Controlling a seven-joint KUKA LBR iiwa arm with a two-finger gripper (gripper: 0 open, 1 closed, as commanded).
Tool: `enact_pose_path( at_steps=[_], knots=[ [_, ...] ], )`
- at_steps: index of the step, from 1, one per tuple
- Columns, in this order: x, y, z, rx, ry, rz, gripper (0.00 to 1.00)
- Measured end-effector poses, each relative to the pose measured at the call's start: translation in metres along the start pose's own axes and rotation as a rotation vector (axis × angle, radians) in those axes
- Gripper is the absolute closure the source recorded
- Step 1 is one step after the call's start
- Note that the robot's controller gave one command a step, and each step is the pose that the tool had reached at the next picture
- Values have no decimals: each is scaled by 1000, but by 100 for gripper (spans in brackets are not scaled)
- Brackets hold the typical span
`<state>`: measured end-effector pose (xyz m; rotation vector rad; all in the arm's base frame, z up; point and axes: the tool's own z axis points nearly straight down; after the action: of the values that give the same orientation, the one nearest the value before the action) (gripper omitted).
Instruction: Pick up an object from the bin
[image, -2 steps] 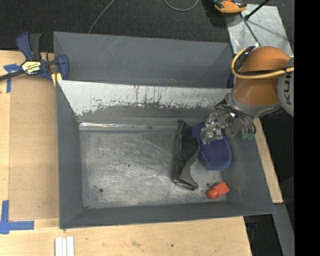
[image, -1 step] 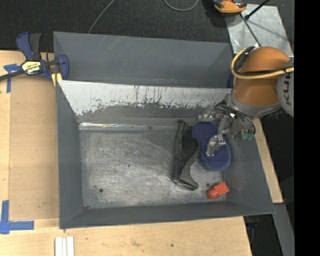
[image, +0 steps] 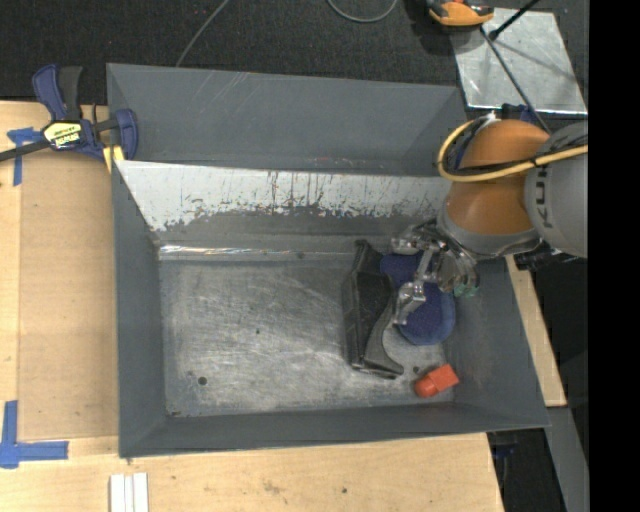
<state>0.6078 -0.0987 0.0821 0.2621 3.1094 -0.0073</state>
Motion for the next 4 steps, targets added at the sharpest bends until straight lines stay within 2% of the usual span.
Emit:
enact_pose_path(
  at_steps=[1,2,3,4],
  knots=[
    [-2,0,-1,-1,-10,1,100],
    [0,17,-196,-4,7,-106,100],
    [40,-25,-65,-5,26,-223,100],
    [73,0,-169,-6,10,-471,100]
  ],
)
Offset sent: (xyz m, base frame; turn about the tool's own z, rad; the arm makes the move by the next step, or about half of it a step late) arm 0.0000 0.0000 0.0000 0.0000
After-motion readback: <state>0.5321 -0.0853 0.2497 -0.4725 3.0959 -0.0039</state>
